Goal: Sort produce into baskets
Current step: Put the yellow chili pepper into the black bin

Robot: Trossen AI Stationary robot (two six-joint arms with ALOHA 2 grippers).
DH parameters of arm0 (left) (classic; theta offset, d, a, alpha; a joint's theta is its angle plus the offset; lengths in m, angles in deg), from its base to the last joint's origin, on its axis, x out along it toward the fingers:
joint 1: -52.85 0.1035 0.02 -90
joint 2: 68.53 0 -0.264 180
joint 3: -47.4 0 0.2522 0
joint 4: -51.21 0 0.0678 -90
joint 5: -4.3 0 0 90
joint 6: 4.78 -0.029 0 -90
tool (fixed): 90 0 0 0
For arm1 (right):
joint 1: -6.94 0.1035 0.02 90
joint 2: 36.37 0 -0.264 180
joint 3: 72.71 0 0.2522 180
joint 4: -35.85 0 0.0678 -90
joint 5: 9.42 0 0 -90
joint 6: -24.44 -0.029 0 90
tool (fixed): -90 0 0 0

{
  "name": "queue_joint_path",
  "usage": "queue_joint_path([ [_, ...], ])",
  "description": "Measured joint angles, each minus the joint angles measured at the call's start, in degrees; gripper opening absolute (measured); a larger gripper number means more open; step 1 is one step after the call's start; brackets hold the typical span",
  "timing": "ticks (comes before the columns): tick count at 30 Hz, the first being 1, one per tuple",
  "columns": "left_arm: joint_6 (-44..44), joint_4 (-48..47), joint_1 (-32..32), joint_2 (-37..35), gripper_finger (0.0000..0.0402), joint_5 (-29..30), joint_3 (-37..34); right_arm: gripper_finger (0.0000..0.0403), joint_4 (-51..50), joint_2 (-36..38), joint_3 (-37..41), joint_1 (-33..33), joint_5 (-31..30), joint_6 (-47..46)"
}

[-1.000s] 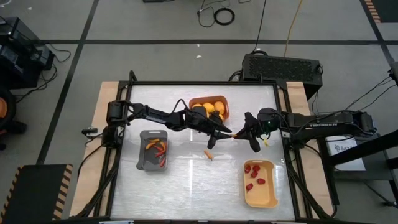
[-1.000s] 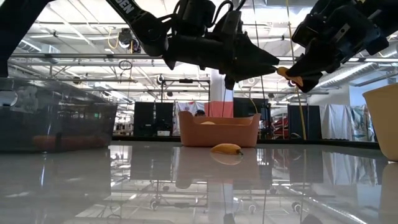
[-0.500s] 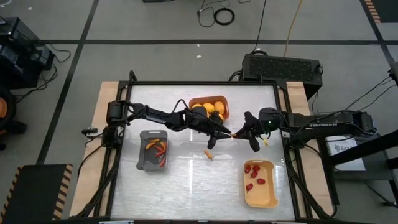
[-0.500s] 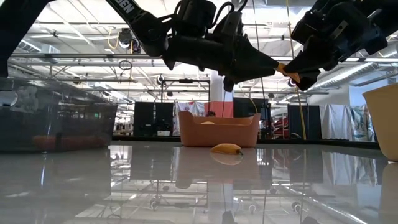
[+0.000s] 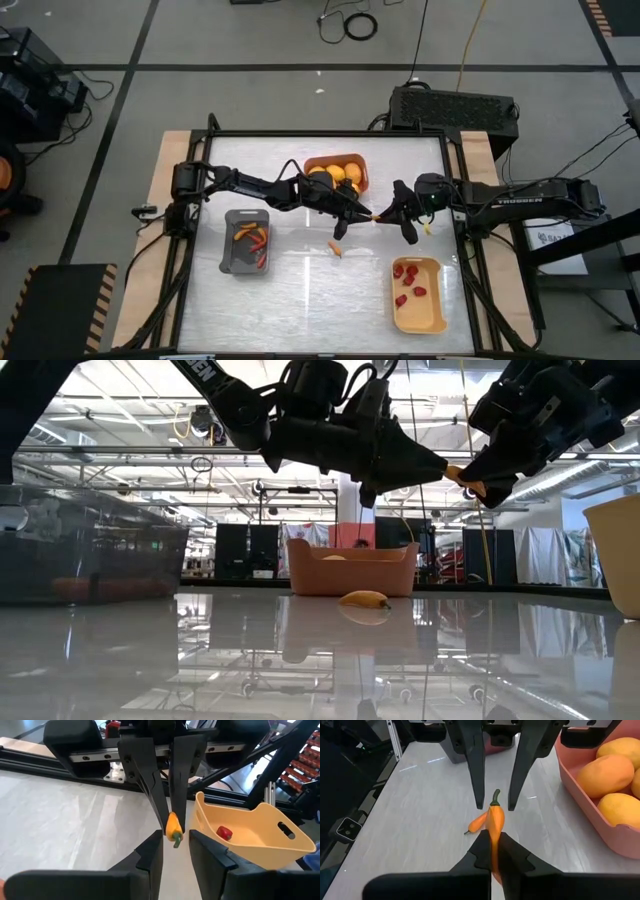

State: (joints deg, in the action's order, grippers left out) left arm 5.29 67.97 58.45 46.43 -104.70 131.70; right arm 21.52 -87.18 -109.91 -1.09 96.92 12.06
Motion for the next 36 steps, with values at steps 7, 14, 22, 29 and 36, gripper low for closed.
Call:
queue_joint_path([
  [7, 0.0, 0.0, 0.0, 0.0, 0.0099, 0.0, 0.0, 0.0008, 0.1, 0.0, 0.0, 0.0, 0.0, 0.0],
  [14, 0.0, -0.1, 0.0, 0.0, 0.0098, 0.0, 0.0, 0.0038, 0.2, 0.0, 0.0, 0.0, -2.0, 0.0],
  [22, -0.3, -0.1, 0.0, 0.0, 0.0018, 0.0, 0.0, 0.0076, 0.1, 0.0, 0.0, 0.0, -2.9, 0.0],
  [29, -0.3, -0.2, 0.0, 0.0, 0.0004, 0.0, 0.0, 0.0102, 0.2, 0.0, 0.0, 0.0, -2.9, 0.0],
  [36, 1.6, -4.4, 0.0, 0.0, 0.0002, 0.0, 0.0, 0.0135, 0.1, 0.0, 0.0, 0.0, -2.9, 0.6],
])
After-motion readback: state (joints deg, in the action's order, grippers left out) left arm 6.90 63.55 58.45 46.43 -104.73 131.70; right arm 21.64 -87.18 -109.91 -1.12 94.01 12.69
